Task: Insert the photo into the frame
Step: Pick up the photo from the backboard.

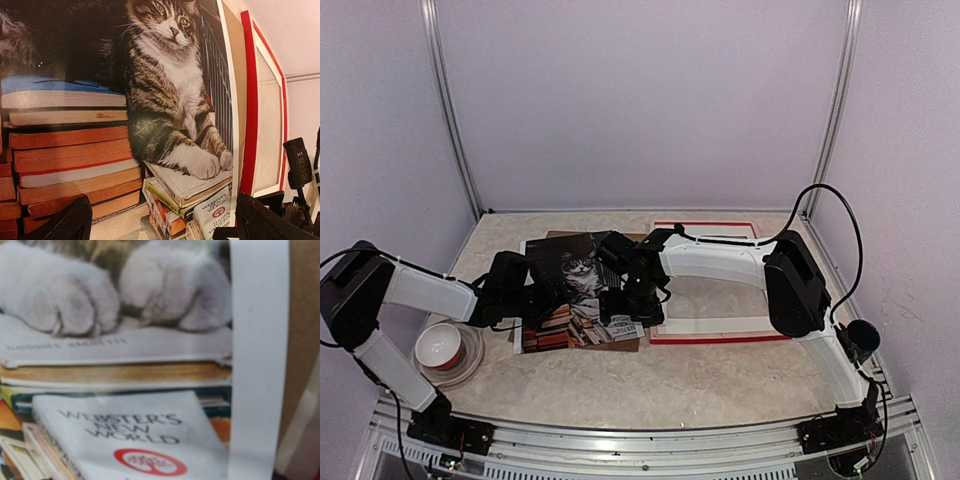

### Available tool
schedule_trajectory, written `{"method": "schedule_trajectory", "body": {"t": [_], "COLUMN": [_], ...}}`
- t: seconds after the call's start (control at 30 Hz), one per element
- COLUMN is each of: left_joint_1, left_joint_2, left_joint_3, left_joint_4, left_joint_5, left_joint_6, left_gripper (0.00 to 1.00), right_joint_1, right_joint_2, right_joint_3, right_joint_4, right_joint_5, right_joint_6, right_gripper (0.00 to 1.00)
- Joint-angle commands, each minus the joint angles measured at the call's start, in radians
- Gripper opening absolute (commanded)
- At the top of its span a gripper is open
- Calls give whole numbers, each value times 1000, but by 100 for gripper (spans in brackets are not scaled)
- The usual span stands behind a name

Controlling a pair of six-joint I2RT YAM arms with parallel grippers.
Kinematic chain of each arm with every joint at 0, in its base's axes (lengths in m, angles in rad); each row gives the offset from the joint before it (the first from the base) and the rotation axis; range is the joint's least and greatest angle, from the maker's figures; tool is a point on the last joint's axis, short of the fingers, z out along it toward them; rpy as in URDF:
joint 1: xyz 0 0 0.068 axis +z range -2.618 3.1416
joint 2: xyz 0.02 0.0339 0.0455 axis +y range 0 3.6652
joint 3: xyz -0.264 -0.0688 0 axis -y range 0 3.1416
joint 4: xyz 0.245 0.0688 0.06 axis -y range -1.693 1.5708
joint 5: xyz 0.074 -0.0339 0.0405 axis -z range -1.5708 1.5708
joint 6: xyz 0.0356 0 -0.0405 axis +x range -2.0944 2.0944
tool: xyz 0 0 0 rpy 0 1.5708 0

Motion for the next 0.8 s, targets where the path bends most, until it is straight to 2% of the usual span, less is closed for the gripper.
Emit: {"method": "schedule_trajectory", "body": {"t": [0.0, 0.37, 0.77], "left_joint_1": [0, 0, -2], "left_joint_2": [20, 13, 18], "left_joint_3": [-18, -22, -20], "left_joint_4": [0, 2, 4], "left_joint_5": [25, 31, 36], "left_joint_6": [0, 0, 0], "left_gripper": [99, 99, 99], "right_joint_1": [13, -12, -34], "right_joint_2": [4, -165, -189], "right_joint_3": [2, -154, -298], "right_joint_4": [11, 206, 371], "right_joint_5": [-19, -84, -166], "right_joint_6": [36, 72, 82], "right_gripper": [93, 93, 93]}}
